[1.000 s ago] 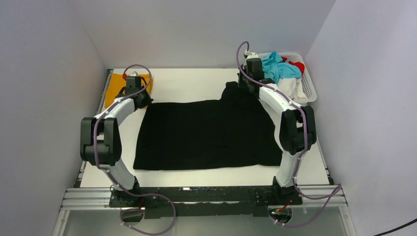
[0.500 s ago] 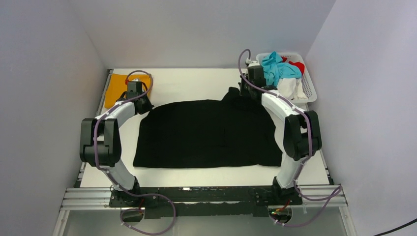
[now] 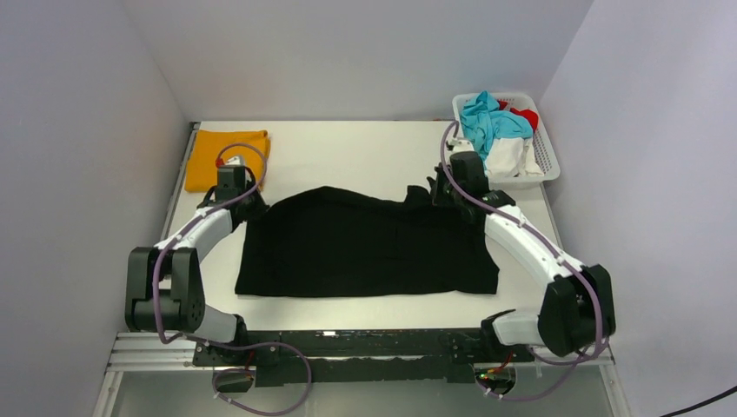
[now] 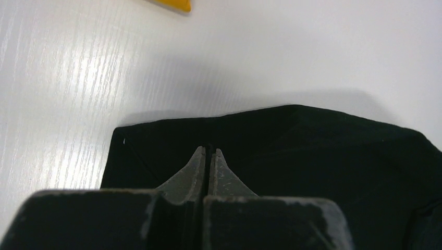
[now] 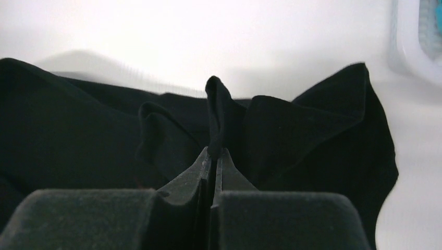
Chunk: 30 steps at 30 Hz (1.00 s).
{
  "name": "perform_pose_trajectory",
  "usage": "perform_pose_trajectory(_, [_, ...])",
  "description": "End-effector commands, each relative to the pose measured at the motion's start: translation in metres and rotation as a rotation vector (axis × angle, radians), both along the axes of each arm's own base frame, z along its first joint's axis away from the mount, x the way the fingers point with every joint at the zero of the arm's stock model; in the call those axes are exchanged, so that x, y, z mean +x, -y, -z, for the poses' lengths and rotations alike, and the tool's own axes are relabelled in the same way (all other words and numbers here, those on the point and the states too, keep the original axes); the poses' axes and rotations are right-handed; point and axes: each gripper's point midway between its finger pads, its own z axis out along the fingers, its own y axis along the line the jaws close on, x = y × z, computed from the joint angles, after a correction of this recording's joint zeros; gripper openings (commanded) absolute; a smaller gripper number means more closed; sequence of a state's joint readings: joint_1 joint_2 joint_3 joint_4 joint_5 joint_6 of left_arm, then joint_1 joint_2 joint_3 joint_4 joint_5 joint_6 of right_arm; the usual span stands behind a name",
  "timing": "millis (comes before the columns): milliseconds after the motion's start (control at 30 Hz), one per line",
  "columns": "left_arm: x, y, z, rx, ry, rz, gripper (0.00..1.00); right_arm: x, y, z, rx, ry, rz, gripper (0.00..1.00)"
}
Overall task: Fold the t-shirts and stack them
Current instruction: Fold the other side of the tshirt into a rectangle
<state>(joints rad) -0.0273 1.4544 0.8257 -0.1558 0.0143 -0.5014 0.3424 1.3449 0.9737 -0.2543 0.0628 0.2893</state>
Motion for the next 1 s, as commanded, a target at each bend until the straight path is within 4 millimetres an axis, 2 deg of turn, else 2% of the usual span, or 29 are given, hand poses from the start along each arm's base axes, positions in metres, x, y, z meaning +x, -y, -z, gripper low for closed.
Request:
perform_pose_trajectory(0, [-0.001, 0.006, -0.014, -0.021, 0.077, 0.022, 0.00, -0.028, 0.009, -0.004, 0.007, -0.016, 0.024, 0.00])
perform_pose_trajectory(100, [-0.011, 0.005, -0.010, -0.022, 0.074, 0.018, 0.00, -0.044, 0.017, -0.003, -0.013, -0.034, 0.031, 0.00])
perform_pose_trajectory(200, [-0.024, 0.001, -0.006, -0.002, 0.074, 0.003, 0.00, -0.057, 0.024, 0.007, -0.035, -0.064, 0.038, 0.00])
perform_pose_trajectory(267, [-0.030, -0.002, -0.007, 0.009, 0.090, 0.000, 0.00, -0.064, 0.024, 0.012, -0.031, -0.075, 0.030, 0.00])
perform_pose_trajectory(400, [-0.038, -0.011, 0.002, 0.038, 0.074, -0.047, 0.00, -0.074, 0.024, 0.019, -0.029, -0.090, 0.018, 0.00])
perform_pose_trajectory(600, [-0.037, -0.017, 0.004, 0.055, 0.051, -0.080, 0.00, -0.085, 0.026, 0.042, -0.021, -0.148, 0.027, 0.00])
perform_pose_trajectory(833, [-0.032, -0.019, -0.008, 0.064, 0.048, -0.094, 0.00, -0.100, 0.019, 0.045, 0.026, -0.180, -0.007, 0.00])
perform_pose_trajectory(967, [-0.036, -0.022, -0.004, 0.064, 0.033, -0.117, 0.00, -0.114, 0.016, 0.056, 0.048, -0.246, -0.017, 0.02])
